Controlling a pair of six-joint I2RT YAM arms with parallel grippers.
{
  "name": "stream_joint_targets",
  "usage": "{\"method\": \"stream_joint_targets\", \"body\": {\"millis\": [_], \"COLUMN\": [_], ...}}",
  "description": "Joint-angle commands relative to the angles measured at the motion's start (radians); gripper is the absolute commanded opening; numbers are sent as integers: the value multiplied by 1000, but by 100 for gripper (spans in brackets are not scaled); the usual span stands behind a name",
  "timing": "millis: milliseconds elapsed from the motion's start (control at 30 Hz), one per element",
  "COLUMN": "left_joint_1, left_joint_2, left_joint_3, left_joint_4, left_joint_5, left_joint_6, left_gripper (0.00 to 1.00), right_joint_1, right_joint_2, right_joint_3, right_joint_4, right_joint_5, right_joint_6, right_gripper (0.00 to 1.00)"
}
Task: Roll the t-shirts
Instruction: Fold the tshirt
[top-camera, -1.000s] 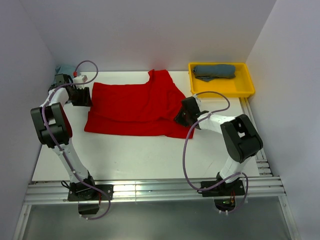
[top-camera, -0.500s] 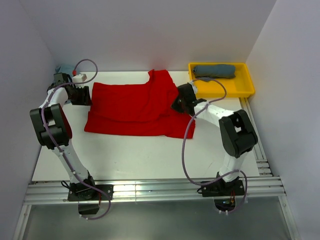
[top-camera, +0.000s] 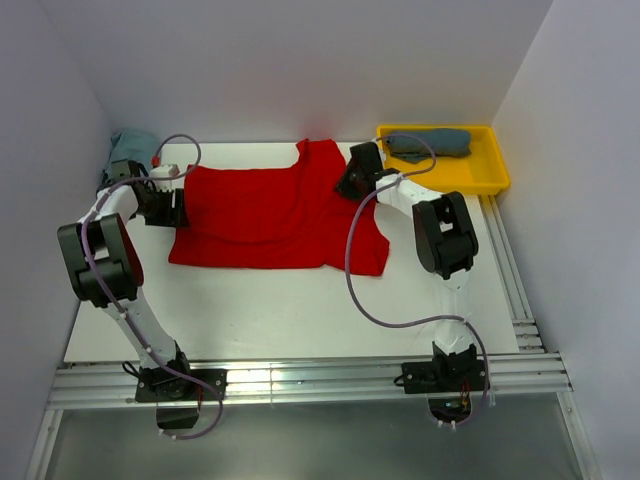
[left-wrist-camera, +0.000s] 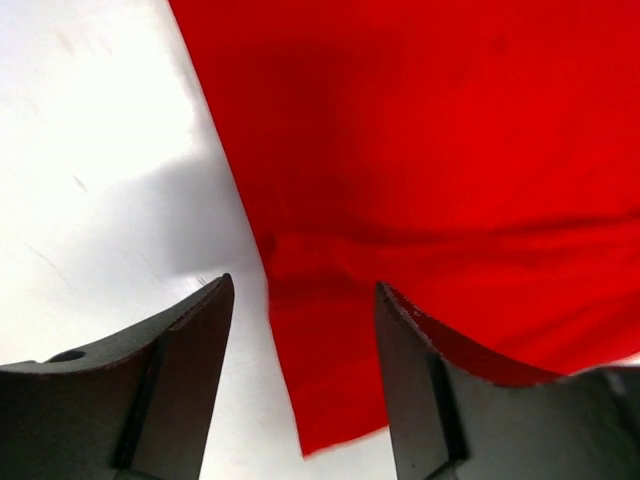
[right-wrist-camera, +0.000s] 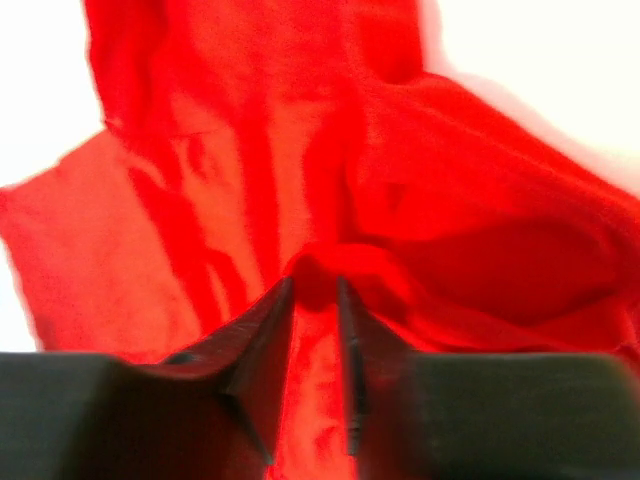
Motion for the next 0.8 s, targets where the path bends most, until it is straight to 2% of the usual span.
{"method": "stream_joint_targets", "body": {"millis": [0,33,67,200,300,400,467,633,767], "left_joint_1": [0,3,15,62,98,106,106,86,52], "left_joint_2": [-104,-116,-142,-188,-217,-217,-198,-116,-79], "left_joint_3": [-51,-62,-68,-65,-85,-97,-55,74,74], "left_joint_4": [-16,-16,-18,-100,-139,-211,-239,-266,-227], "left_joint_5": [20,23,29,81,98,130,150,267,247], "left_joint_6": [40,40,39,57,105,187,212,230,182], "left_gripper": [65,67,69,74,75,75,75,74,72], "right_joint_1": [-3,-3,-3,-5,-6,-6,-5,-6,1], "right_joint_2": [0,-11,-23,-143,-265,-414,-530,-759,-865], "right_joint_3": [33,20,-7,-78,-184,-354,-509,-832,-954], "right_joint_4": [4,14,21,1,-11,-2,27,107,88], "right_joint_5": [-31,-26,-20,31,74,98,104,67,101], "right_joint_6": [-27,-29,-30,-47,-47,-40,-24,43,83], "right_gripper": [38,43,51,61,62,63,63,62,62]}}
